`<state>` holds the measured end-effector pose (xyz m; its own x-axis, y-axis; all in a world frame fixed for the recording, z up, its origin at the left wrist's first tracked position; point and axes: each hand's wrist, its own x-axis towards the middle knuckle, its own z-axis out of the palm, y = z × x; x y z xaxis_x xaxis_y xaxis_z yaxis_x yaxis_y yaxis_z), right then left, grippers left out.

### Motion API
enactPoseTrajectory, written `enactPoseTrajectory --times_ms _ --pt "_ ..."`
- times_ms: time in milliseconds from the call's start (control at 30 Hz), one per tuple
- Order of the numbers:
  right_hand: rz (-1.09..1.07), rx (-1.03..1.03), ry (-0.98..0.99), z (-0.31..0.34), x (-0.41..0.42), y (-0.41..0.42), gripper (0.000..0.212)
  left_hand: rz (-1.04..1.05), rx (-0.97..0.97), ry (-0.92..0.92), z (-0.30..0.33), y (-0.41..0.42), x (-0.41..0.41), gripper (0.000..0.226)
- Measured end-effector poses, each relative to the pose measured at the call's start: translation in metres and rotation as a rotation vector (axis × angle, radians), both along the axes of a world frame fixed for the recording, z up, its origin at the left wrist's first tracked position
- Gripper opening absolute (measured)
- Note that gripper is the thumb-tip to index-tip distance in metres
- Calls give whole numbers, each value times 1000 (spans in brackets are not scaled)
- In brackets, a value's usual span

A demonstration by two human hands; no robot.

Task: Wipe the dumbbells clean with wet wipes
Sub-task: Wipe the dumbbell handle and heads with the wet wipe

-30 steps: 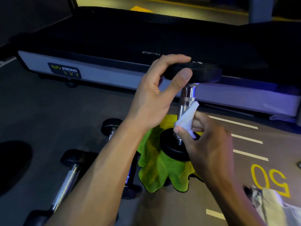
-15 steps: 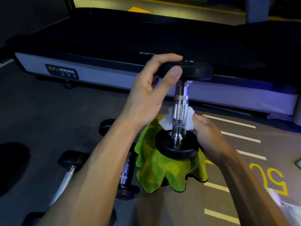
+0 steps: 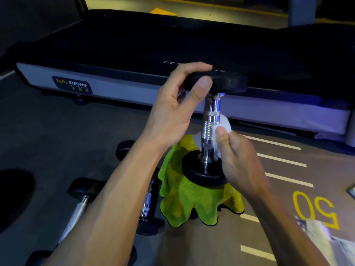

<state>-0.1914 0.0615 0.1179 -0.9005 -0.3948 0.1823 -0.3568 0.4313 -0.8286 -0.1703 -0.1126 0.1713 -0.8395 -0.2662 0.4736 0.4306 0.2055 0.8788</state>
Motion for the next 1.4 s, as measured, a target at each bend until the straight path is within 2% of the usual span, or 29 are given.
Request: enactPoseTrajectory --times_ms 67,133,267,333,400,467,567,633,767,867,933,1033,1100,1200,1267,1333,1400 --pt "47 -21 -120 -2 -8 5 65 1 -2 0 0 1 0 18" --pt "107 -113 -278 -1 -14 3 61 5 3 3 -1 2 1 19" --pt "108 -536 -550 15 -18 -14 44 -13 -7 -7 1 1 3 20" --pt "174 -646 -605 20 -14 -20 44 -18 -25 0 2 1 4 21" --pt "213 -618 -545 17 -12 -20 48 -27 -42 1 3 1 6 22" --pt "204 -479 -362 14 -10 -13 47 -27 -55 6 2 1 7 22" --pt "85 -165 -6 13 2 -3 28 13 -67 -2 2 1 7 21" --pt "-18 -7 109 13 17 -4 17 53 -62 -23 2 1 7 20" --pt "-109 205 260 11 31 -14 37 161 -68 -12 2 8 7 18" --pt "-126 258 255 21 22 -20 37 247 -62 -7 5 14 8 21" --pt "-131 301 250 24 17 -24 30 275 -67 -19 6 15 7 23" --pt "-77 216 206 21 10 -22 25 278 -85 -38 7 12 4 24" --pt "38 92 99 18 0 -13 28 278 -85 -33 5 10 4 24" --pt "298 -122 -211 16 -19 3 31 233 -68 -24 5 8 6 23" --pt "422 -174 -349 18 -28 9 35 196 -66 -25 6 7 6 22" --pt "482 -186 -424 20 -32 10 37 183 -66 -27 7 8 7 22" --pt "457 -173 -404 18 -31 9 35 181 -62 -21 6 9 7 21"
